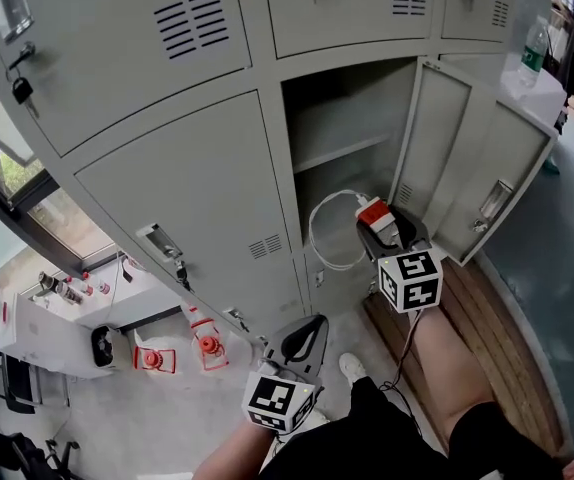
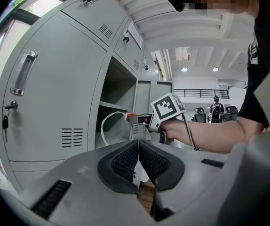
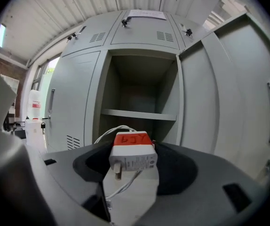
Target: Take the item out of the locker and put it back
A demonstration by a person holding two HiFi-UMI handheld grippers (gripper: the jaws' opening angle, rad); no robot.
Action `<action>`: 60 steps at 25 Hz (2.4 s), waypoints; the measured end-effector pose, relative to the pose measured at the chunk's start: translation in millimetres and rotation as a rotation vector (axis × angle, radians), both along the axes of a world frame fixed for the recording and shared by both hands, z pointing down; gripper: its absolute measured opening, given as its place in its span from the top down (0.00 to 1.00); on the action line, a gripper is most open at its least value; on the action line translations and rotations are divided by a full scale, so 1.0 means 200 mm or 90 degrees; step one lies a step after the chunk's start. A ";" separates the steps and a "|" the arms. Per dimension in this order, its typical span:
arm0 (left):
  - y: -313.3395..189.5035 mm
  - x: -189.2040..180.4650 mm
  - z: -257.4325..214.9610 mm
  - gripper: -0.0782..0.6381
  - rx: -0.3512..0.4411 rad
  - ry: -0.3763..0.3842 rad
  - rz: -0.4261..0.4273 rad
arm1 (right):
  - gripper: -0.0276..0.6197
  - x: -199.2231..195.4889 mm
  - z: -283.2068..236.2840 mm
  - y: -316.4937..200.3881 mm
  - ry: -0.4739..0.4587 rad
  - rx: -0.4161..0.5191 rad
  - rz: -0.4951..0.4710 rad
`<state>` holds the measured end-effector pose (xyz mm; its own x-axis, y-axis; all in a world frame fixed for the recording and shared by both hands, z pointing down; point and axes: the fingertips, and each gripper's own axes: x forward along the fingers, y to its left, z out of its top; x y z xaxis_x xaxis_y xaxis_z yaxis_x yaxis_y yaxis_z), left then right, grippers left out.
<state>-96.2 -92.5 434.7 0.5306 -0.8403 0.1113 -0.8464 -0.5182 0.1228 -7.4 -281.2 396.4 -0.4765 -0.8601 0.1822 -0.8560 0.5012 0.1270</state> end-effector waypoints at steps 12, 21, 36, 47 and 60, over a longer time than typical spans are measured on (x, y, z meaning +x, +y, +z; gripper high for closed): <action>-0.34 0.05 -0.02 0.87 -0.006 -0.011 -0.044 | 0.45 -0.09 0.12 -0.44 -0.035 -0.049 -0.034; -0.49 0.02 0.00 0.87 -0.015 -0.017 -0.077 | 0.45 -0.21 0.23 -0.69 -0.030 -0.074 -0.057; -0.62 -0.03 0.02 0.87 -0.015 -0.025 -0.112 | 0.45 -0.36 0.51 -0.94 0.051 -0.141 -0.106; -0.63 -0.05 0.04 0.87 -0.023 -0.019 -0.127 | 0.45 -0.39 0.61 -0.97 0.099 -0.184 -0.120; -0.63 -0.05 0.04 0.87 -0.021 -0.017 -0.130 | 0.45 -0.44 0.69 -0.95 0.174 -0.198 -0.150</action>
<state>-107.0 -218.6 442.0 0.3463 -0.9257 0.1519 -0.9366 -0.3320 0.1124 -94.6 -470.6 534.4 -0.5506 -0.6190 0.5601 -0.6703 0.7277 0.1454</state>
